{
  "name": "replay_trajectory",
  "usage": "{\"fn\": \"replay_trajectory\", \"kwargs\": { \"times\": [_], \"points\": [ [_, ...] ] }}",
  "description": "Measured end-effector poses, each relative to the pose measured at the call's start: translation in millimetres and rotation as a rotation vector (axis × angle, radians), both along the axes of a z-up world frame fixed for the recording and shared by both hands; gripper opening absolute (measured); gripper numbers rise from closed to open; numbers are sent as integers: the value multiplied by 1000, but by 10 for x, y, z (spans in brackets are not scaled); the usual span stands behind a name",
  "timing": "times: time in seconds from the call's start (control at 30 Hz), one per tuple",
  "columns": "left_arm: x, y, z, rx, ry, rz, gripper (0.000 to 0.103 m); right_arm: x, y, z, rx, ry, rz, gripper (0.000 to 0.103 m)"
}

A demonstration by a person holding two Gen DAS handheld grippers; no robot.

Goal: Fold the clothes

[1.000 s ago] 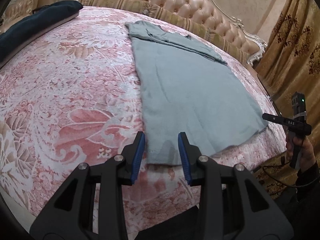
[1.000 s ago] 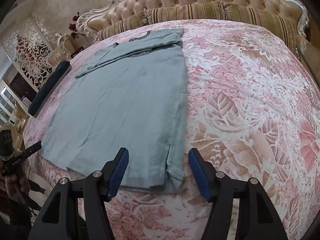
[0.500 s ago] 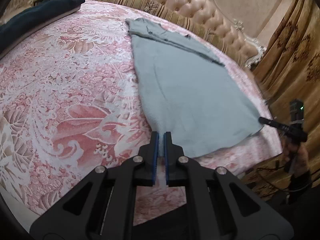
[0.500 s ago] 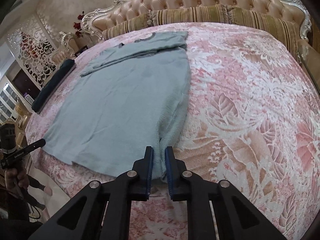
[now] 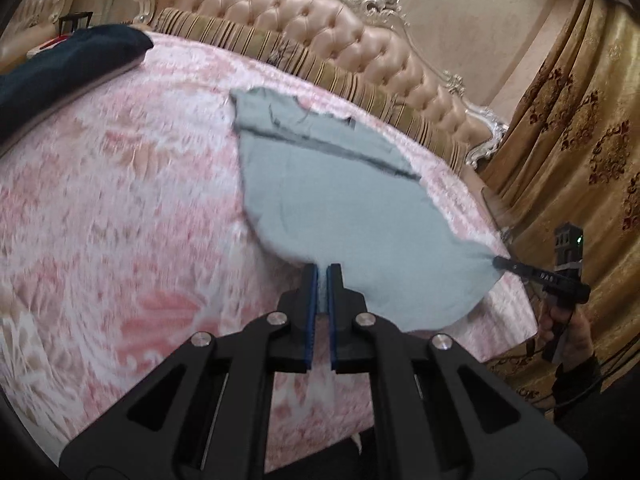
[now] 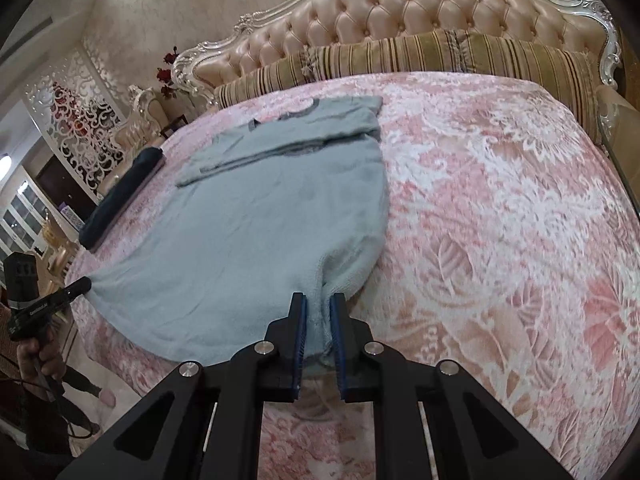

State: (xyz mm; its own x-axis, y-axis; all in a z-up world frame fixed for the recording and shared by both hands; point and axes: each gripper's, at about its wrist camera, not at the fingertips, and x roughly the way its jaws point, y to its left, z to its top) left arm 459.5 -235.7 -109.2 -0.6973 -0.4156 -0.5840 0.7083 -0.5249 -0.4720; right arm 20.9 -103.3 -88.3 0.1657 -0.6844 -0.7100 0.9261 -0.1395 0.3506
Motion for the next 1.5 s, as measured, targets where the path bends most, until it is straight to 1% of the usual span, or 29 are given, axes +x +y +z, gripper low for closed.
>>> {"fn": "replay_trajectory", "kwargs": {
  "times": [0.1,0.17,0.23,0.3,0.4,0.43,0.53,0.63,0.73,0.8,0.9,0.93,0.97,1.0,1.03,1.07,1.2,1.3,1.37,1.4,1.43,1.47,1.5],
  "points": [
    [-75,-192,138,-33,-8,-1,6,-68,-133,144,-29,-4,10,12],
    [-135,-350,224,-55,-16,-2,6,-132,-271,242,-47,0,9,10],
    [-211,-578,310,-72,-23,-2,6,-210,-440,349,-64,10,6,7],
    [-295,-829,392,-87,-31,-2,6,-301,-652,453,-78,32,-2,7],
    [-485,-1240,436,-86,-60,1,6,-440,-1020,554,-85,54,-9,7],
    [-548,-1377,450,-86,-70,2,6,-482,-1137,564,-84,56,-12,7],
    [-775,-1680,370,-68,-129,5,6,-587,-1424,552,-77,42,-18,7],
    [-890,-1866,358,-61,-133,-5,6,-601,-1451,530,-75,34,-17,7],
    [-996,-2042,338,-47,-125,-10,6,-559,-1440,435,-30,49,-1,7],
    [-1070,-2133,323,-39,-120,-16,6,-517,-1359,372,2,45,12,7],
    [-1146,-2160,278,-38,-122,-27,6,-443,-1122,253,71,-4,49,10],
    [-1159,-2153,251,-39,-125,-29,6,-428,-1041,215,88,-19,49,16],
    [-1157,-2154,238,-35,-123,-28,6,-412,-961,173,104,-31,46,27],
    [-1147,-2159,222,-28,-119,-23,6,-392,-892,115,124,-52,45,34],
    [-1138,-2151,230,-30,-117,-23,6,-368,-831,44,147,-80,44,44],
    [-1129,-2143,239,-32,-115,-23,6,-340,-782,-23,167,-111,46,46],
    [-1092,-2109,276,-39,-107,-22,6,-207,-675,-247,219,-235,66,46],
    [-1082,-2101,303,-43,-98,-25,6,-113,-735,-372,241,-294,73,49],
    [-1067,-2091,306,-45,-96,-25,6,-41,-795,-411,229,-299,80,49],
    [-1060,-2086,308,-46,-95,-26,6,-18,-815,-399,206,-292,84,48],
    [-1043,-2088,310,-46,-94,-23,6,3,-836,-366,168,-269,87,34],
    [-1024,-2091,312,-44,-92,-21,6,6,-863,-324,135,-253,85,6],
    [-1006,-2095,319,-45,-89,-18,6,-3,-894,-287,115,-253,78,6]
  ]
}}
